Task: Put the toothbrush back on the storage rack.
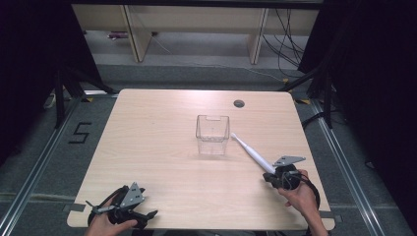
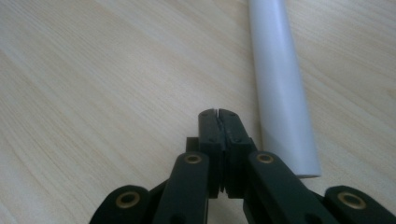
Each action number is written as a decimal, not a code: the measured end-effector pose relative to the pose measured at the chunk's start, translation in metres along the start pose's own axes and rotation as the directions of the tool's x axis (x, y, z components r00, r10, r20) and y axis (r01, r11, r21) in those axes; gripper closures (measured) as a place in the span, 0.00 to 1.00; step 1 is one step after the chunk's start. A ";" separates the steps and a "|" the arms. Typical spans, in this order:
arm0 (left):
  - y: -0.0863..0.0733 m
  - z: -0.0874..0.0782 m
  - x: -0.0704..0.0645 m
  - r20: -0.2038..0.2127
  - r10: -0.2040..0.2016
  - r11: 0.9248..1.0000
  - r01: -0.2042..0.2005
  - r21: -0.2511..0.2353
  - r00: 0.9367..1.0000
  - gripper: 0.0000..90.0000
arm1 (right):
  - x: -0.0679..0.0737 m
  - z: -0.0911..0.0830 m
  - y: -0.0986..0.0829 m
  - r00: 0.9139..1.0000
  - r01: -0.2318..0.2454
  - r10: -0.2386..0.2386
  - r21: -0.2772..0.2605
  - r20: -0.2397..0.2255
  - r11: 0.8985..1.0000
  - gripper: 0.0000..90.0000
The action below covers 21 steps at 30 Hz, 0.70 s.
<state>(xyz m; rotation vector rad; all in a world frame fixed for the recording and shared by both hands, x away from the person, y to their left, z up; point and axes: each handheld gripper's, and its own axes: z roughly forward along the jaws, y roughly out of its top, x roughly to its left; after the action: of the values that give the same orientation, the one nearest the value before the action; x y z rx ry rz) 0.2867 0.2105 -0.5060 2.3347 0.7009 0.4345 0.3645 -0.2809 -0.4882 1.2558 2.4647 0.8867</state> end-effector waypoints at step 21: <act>0.000 0.001 0.000 -0.003 -0.019 1.000 0.019 -0.010 1.000 0.17 | 0.002 -0.013 0.020 0.997 0.041 -0.041 -0.001 0.064 0.999 0.80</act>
<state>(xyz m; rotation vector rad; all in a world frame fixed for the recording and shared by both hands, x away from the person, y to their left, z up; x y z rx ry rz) 0.2868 0.2098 -0.5070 2.3164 0.7197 0.4328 0.3703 -0.2756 -0.4654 1.2092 2.4301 0.8257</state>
